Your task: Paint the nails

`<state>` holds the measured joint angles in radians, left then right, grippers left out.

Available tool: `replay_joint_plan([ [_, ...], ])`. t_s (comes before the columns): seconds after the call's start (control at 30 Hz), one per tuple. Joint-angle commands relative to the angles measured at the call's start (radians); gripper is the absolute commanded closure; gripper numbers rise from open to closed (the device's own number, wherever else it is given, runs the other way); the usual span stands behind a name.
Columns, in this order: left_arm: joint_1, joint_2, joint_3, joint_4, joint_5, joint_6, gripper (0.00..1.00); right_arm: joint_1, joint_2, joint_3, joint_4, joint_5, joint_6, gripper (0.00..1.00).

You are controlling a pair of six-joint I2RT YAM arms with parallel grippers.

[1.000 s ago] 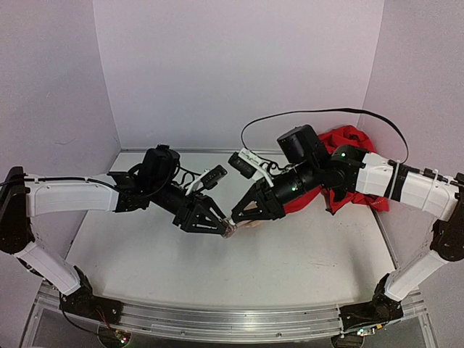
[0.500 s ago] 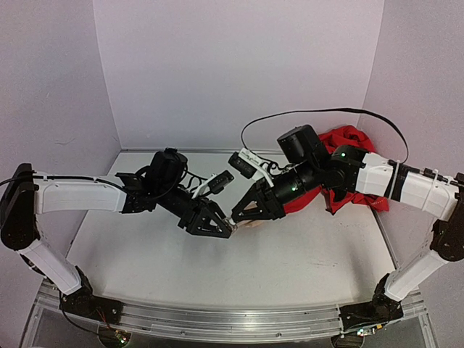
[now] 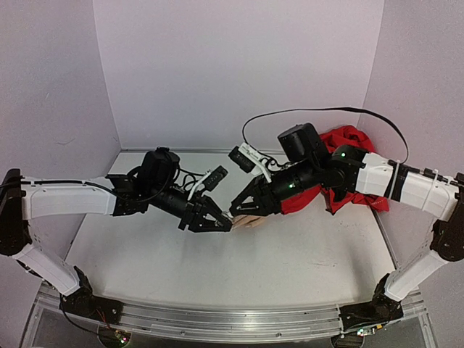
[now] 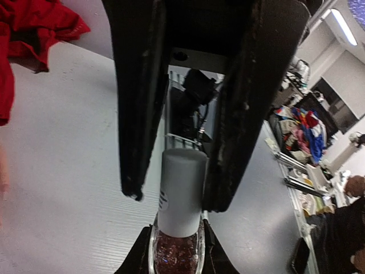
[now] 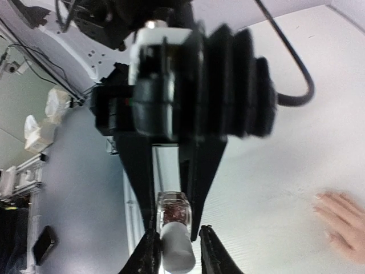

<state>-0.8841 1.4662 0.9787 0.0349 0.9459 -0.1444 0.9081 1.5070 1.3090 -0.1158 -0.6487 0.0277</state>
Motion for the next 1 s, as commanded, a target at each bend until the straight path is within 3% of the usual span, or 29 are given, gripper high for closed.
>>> replay_joint_plan([
  [0.0, 0.003, -0.13, -0.046, 0.053, -0.326, 0.05, 1.0, 0.006, -0.034, -0.016, 0.095, 0.218, 0.184, 0.53],
  [0.1, 0.002, -0.189, -0.09, 0.063, -0.592, 0.063, 1.0, 0.006, -0.05, -0.039, 0.169, 0.363, 0.372, 0.25],
  [0.27, -0.006, -0.243, -0.117, 0.089, -0.859, 0.069, 1.0, 0.009, -0.061, -0.082, 0.355, 0.421, 0.625, 0.2],
  [0.43, -0.012, -0.23, -0.096, 0.092, -0.964, 0.076, 1.0, 0.028, 0.005, -0.003, 0.387, 0.51, 0.701, 0.25],
  [0.97, -0.045, -0.192, -0.065, 0.09, -1.033, 0.063, 1.0, 0.092, 0.245, 0.245, 0.324, 0.591, 0.738, 0.52],
])
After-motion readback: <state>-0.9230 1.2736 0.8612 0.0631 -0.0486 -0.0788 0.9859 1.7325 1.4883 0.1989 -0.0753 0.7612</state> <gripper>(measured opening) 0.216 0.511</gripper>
